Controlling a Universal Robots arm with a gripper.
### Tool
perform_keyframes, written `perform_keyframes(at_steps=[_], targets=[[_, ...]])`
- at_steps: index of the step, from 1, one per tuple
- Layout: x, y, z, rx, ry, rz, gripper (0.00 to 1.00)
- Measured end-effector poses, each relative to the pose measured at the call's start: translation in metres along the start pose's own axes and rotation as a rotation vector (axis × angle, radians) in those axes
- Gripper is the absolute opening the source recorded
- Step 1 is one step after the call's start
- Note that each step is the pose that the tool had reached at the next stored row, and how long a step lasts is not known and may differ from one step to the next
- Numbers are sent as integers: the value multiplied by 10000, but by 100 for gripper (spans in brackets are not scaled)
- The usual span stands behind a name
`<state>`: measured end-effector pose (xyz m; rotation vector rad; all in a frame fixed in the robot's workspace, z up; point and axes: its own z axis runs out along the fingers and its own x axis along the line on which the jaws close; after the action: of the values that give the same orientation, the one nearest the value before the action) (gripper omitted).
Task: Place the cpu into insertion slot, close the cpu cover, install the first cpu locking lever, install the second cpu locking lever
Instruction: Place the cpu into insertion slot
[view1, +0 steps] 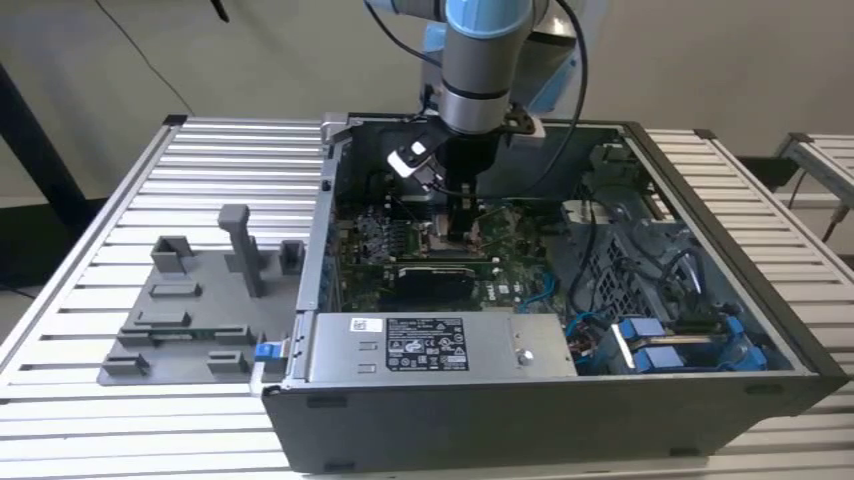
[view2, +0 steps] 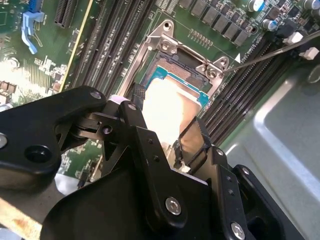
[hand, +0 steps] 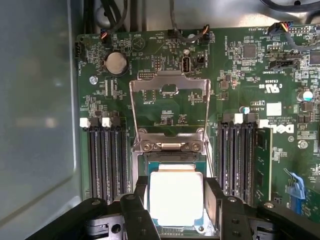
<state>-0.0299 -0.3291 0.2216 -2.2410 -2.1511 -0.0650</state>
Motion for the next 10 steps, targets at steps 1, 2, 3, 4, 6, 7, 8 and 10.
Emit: perform_keyframes(at_steps=[1,2,3,4,6,7,8,10], targets=[[1,-1,14,-1,2,0,54],[1,-2,26,0,4,-1,54],[1,-3,39,0,6,-1,54],[1,-4,50,0,8,-2,54],[1,-5,69,0,12,-1,54],[0,-6,77,1,13,-1,54],[0,-6,85,0,15,-1,54],[-1,-6,101,0,14,-1,54]])
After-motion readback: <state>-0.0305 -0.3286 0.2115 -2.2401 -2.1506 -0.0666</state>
